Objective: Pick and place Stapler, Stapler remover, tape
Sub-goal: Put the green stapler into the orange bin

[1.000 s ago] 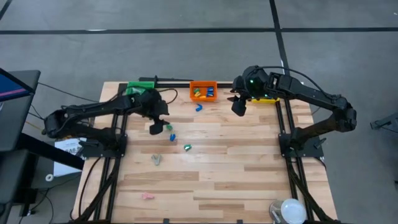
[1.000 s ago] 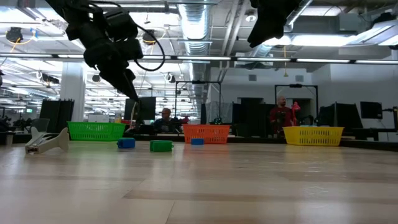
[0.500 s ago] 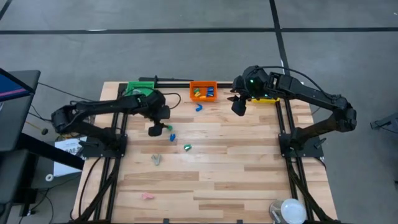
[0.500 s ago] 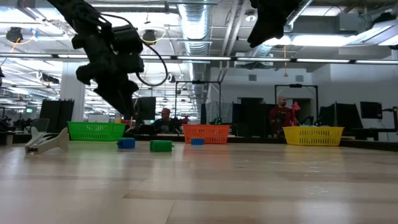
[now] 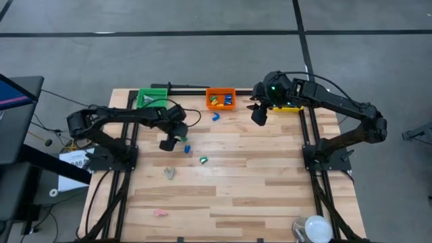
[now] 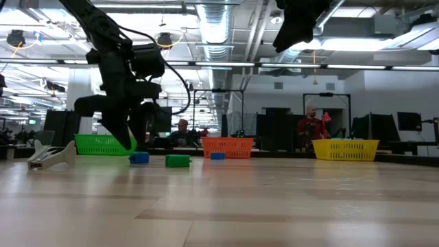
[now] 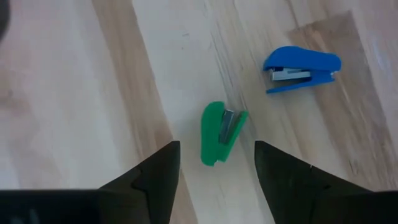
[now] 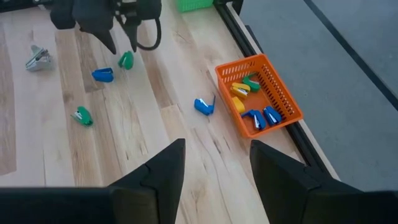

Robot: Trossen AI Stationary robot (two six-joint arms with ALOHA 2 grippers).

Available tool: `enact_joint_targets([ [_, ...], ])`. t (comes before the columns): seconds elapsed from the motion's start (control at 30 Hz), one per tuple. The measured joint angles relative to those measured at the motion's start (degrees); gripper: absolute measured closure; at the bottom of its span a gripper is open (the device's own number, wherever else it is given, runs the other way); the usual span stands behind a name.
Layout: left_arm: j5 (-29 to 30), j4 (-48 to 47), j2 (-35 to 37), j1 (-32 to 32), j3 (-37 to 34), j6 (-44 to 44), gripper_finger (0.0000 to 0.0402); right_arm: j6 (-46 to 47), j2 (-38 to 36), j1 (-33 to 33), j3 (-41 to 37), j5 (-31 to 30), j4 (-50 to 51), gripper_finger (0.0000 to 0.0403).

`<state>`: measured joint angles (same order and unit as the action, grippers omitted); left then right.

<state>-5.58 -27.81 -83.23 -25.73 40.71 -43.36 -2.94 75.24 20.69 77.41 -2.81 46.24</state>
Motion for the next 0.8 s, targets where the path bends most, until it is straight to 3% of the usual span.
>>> enact_joint_targets([
  [0.67,0.20,3.82,-5.12,0.02,0.00,-1.44,0.0212,0.02,0.02,0.00,0.00,-0.11,0.00,0.0230],
  [0.8,-0.02,3.95,-5.12,0.12,0.00,-1.42,0.0229,0.02,0.02,0.02,0.00,-0.13,0.00,0.0230],
])
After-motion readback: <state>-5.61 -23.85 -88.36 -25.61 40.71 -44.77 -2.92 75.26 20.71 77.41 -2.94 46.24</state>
